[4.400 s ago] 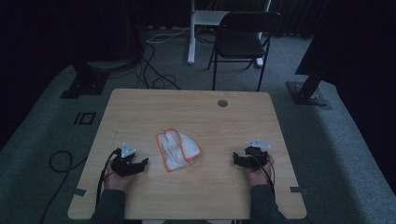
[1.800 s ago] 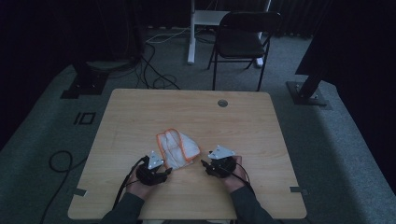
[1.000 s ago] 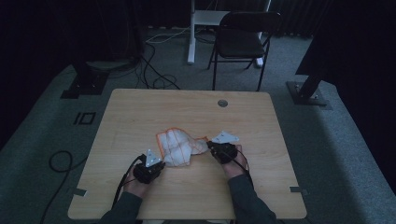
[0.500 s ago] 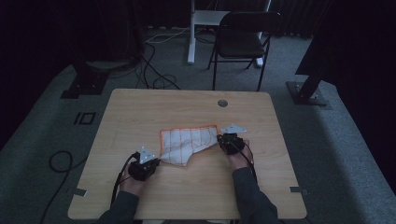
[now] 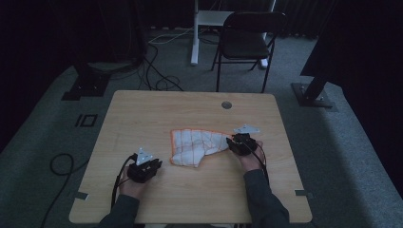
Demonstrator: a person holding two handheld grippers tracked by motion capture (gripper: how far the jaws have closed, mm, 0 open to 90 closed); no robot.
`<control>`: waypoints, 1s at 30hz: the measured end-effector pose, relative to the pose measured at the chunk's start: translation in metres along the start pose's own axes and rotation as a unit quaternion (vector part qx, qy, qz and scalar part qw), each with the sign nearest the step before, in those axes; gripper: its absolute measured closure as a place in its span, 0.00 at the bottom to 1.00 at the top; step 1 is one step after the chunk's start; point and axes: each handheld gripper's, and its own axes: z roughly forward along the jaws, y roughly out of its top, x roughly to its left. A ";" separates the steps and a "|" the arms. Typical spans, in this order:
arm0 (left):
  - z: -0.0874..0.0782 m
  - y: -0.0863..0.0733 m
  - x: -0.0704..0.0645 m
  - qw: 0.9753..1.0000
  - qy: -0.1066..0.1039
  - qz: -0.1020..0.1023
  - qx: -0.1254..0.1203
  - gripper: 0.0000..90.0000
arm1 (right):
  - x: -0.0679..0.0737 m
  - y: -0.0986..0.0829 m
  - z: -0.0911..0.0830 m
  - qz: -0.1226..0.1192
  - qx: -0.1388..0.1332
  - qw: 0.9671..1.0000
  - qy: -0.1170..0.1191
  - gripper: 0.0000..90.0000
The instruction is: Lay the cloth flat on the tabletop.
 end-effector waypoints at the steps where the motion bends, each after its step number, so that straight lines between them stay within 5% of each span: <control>1: 0.000 0.001 -0.003 1.000 -0.006 0.003 -0.005 0.84 | 0.001 -0.001 -0.002 -0.003 -0.002 1.000 0.003 0.72; 8: 0.010 0.010 -0.015 1.000 -0.020 0.017 -0.010 0.67 | 0.028 -0.013 -0.008 -0.051 -0.011 0.997 0.058 0.67; 13: 0.021 0.017 -0.022 1.000 -0.012 0.027 0.000 0.65 | 0.050 -0.020 0.001 -0.095 0.006 0.992 0.080 0.63; 21: 0.033 0.024 -0.026 0.999 -0.003 0.029 0.020 0.93 | 0.071 -0.021 0.020 -0.157 0.028 0.986 0.055 0.58; 23: 0.033 0.025 -0.026 0.999 -0.002 0.031 0.021 0.97 | 0.072 -0.020 0.025 -0.162 0.030 0.985 0.047 0.65; 27: 0.030 0.028 -0.023 0.999 -0.004 0.032 0.015 0.99 | 0.072 -0.018 0.029 -0.172 0.036 0.984 0.035 0.94; 30: 0.026 0.031 -0.017 1.000 0.000 0.021 0.007 0.99 | 0.068 -0.013 0.022 -0.165 0.029 0.985 0.037 0.97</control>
